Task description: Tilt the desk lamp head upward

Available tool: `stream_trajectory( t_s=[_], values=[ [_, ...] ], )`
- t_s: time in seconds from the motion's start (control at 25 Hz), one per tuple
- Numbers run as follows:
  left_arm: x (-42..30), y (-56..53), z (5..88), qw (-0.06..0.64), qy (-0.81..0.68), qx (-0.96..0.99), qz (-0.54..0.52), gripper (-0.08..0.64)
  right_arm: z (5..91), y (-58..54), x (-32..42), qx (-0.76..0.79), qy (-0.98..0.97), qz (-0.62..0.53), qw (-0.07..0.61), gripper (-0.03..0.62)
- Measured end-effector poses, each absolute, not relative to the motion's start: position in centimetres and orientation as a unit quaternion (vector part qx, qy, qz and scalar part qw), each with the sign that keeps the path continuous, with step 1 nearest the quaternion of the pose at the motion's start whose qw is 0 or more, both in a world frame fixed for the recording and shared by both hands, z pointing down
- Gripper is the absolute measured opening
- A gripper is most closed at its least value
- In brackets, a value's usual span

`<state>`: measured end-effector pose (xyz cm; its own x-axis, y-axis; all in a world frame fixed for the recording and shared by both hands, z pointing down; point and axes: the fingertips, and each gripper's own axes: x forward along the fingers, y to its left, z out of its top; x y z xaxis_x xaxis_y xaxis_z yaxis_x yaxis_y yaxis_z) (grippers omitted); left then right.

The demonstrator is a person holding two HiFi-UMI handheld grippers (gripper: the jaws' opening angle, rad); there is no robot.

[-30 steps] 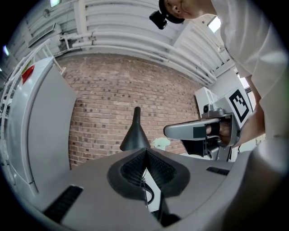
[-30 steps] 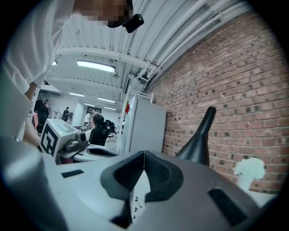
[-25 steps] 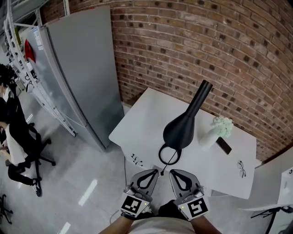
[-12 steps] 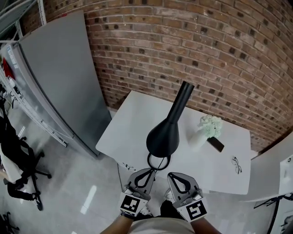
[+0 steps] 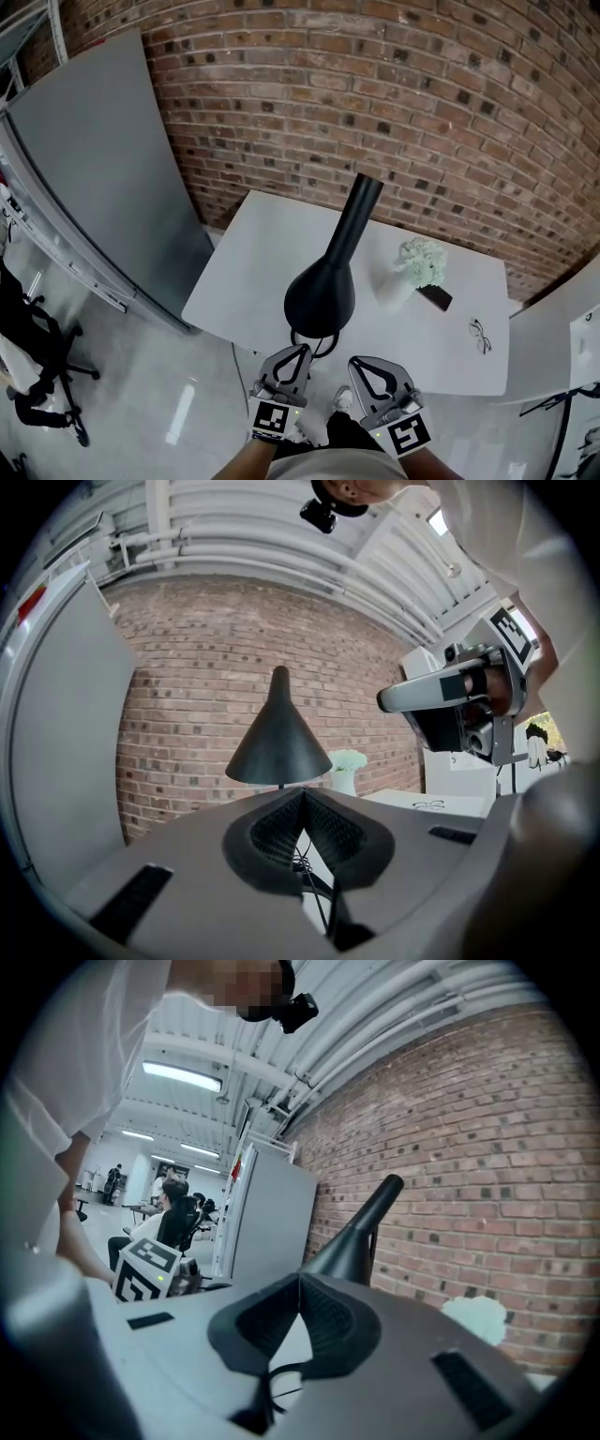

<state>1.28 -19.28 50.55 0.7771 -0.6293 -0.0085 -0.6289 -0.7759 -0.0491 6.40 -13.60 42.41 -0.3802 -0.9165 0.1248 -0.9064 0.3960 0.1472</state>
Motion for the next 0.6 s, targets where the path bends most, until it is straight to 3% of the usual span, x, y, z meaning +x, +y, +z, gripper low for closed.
stream_trajectory(
  t_s=[0.6],
  values=[
    [4.0,-22.5,51.0,0.017,0.324,-0.946,0.03,0.006,43.5,-14.0,10.2,0.58,-0.804,-0.022,0.129,0.017]
  ],
)
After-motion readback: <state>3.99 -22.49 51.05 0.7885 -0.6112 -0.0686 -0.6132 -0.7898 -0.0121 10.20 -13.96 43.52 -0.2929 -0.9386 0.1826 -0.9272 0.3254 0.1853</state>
